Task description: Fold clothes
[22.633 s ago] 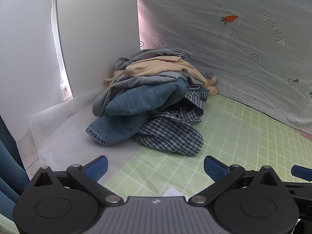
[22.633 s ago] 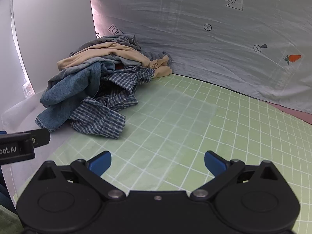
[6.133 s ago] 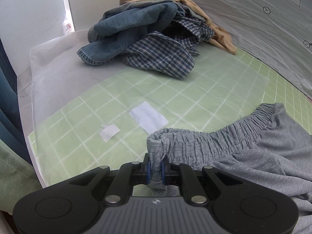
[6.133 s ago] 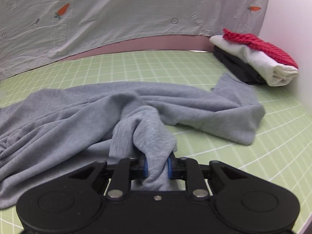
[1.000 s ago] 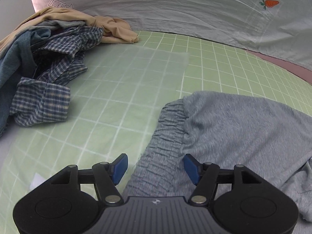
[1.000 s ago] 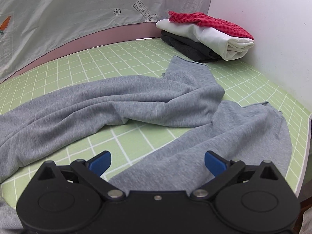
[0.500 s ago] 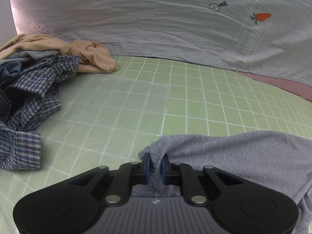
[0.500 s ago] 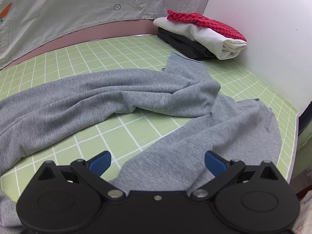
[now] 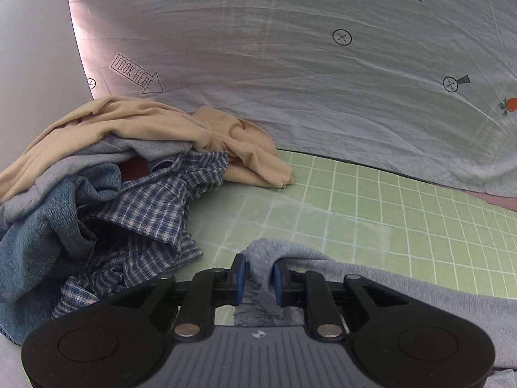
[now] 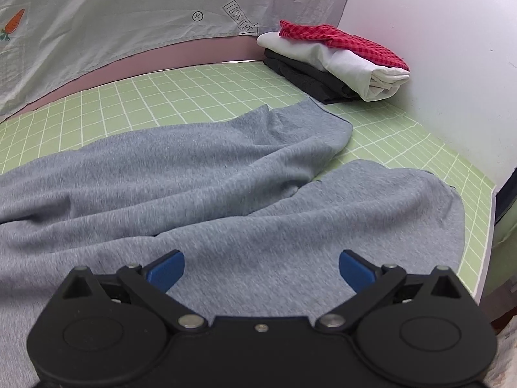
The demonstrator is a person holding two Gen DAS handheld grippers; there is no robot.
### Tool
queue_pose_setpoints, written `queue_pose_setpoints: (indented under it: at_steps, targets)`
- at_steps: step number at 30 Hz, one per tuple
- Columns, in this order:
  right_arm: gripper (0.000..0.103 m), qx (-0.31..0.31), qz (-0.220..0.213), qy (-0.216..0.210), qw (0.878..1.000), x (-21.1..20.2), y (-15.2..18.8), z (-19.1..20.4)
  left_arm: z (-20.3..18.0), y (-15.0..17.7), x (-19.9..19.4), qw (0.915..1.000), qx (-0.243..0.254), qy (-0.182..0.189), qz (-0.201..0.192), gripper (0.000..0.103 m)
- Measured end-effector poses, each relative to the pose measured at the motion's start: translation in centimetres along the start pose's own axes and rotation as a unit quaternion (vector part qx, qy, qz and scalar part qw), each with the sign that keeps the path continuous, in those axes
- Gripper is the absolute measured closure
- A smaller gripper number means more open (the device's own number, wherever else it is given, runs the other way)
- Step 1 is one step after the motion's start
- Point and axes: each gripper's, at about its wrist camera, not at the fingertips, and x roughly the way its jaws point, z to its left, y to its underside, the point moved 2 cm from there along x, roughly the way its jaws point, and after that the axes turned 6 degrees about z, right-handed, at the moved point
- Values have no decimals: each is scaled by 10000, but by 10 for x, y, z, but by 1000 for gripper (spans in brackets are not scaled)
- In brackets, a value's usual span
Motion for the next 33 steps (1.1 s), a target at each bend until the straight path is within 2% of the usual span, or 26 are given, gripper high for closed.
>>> queue_pose_setpoints:
  at_steps: [2,3,4,8,12,15,17,19,20,22,24,27,30,33]
  targets:
    - [0,-57,8,-31,10000,0,2,2,6,13,-12,10000,-44,58,13,59]
    - [0,-81,16,-58,9999,0,3,3,10,23,-17,9999,-117,77,84,47]
    - [0,-102,24,-84,9999,0,3,5,14,35,-24,9995,-223,109,185,43]
    - [0,-232,11,-216,9995,-2,4,12,27,88,-39,9941,-502,361,888,39]
    - [0,-361,-20,-369,9987,-5,5,20,30,139,-51,9876,-429,251,1491,36]
    - [0,-489,-50,-487,9976,-7,7,25,32,165,-58,9818,-651,441,1731,36]
    - [0,-557,-36,-584,9967,-8,10,29,29,175,-63,9818,-699,504,1690,39]
    - [0,-623,-18,-682,9957,-9,12,32,26,180,-68,9846,-685,455,1544,75]
    - [0,-644,-7,-744,9951,-11,13,33,25,180,-71,9859,-670,405,1480,78]
    - [0,-715,5,-860,9937,-15,16,36,30,177,-76,9871,-747,336,1373,93]
    - [0,-816,6,-946,9922,-20,18,38,37,174,-81,9878,-849,287,1270,95]
    - [0,-959,-24,-1099,9893,-28,20,40,60,168,-90,9906,-833,-330,1030,96]
    - [0,-1071,-22,-1217,9868,-31,23,40,98,171,-93,9844,-1315,-639,976,98]
    - [0,-1130,-15,-1313,9849,-31,25,38,124,175,-95,9760,-1468,-1277,974,103]
